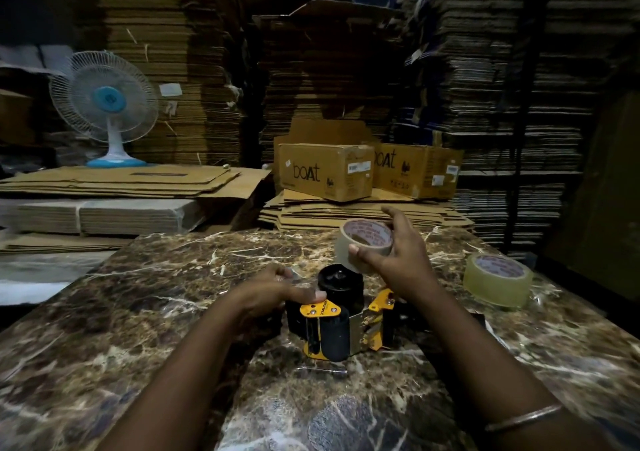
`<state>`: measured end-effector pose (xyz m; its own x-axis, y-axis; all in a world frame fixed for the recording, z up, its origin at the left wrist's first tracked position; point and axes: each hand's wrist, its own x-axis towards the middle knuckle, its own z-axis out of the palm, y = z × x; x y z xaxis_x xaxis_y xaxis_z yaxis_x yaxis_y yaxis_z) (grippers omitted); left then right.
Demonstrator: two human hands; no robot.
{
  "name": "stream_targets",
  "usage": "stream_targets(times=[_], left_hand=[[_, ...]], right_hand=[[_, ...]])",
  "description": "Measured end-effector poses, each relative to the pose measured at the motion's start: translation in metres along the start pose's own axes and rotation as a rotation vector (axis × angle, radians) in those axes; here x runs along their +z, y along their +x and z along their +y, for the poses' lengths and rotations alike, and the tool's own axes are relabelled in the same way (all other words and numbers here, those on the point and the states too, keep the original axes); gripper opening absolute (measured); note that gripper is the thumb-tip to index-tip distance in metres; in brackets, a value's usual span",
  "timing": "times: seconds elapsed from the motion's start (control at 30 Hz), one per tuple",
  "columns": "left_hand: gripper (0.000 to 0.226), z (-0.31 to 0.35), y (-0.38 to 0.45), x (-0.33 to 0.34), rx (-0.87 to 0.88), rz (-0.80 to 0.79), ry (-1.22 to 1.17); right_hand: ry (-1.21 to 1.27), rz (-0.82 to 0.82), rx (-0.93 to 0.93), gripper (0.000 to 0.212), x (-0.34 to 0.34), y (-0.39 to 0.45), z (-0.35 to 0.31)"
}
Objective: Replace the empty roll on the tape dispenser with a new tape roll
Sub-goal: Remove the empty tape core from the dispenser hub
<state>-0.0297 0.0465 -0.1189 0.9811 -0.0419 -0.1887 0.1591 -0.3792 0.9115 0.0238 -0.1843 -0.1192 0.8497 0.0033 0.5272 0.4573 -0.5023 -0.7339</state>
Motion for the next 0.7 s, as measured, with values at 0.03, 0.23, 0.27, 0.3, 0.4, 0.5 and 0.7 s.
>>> stream_targets(times=[0.03, 0.23, 0.27, 0.3, 0.4, 0.5, 0.7], left_hand=[[0.104, -0.001, 0.002, -0.001, 0.02, 0.005, 0.005], [0.071, 0.002, -0.001, 0.0, 0.179, 0.05, 0.059], [0.057, 0.003, -0.002, 0.003, 0.223, 0.063, 0.091], [0.045, 0.006, -0.003, 0.007, 0.272, 0.099, 0.124], [0.025, 0.015, -0.01, 0.027, 0.419, 0.299, 0.227], [0.044, 0.021, -0.021, 0.05, 0.47, 0.271, 0.372], [0.04, 0.028, -0.032, 0.074, 0.481, 0.162, 0.761]], right_hand=[[-0.006, -0.003, 0.029, 0.095, -0.002, 0.002, 0.002], [0.03, -0.113, 0.195, 0.085, -0.026, 0.014, 0.01], [0.059, -0.136, 0.227, 0.082, -0.032, 0.016, 0.012], [0.092, -0.158, 0.265, 0.08, -0.037, 0.019, 0.016], [0.161, -0.19, 0.361, 0.073, -0.053, 0.021, 0.025], [0.152, -0.208, 0.412, 0.068, -0.064, 0.022, 0.038], [0.057, -0.287, 0.392, 0.061, -0.063, 0.019, 0.056]])
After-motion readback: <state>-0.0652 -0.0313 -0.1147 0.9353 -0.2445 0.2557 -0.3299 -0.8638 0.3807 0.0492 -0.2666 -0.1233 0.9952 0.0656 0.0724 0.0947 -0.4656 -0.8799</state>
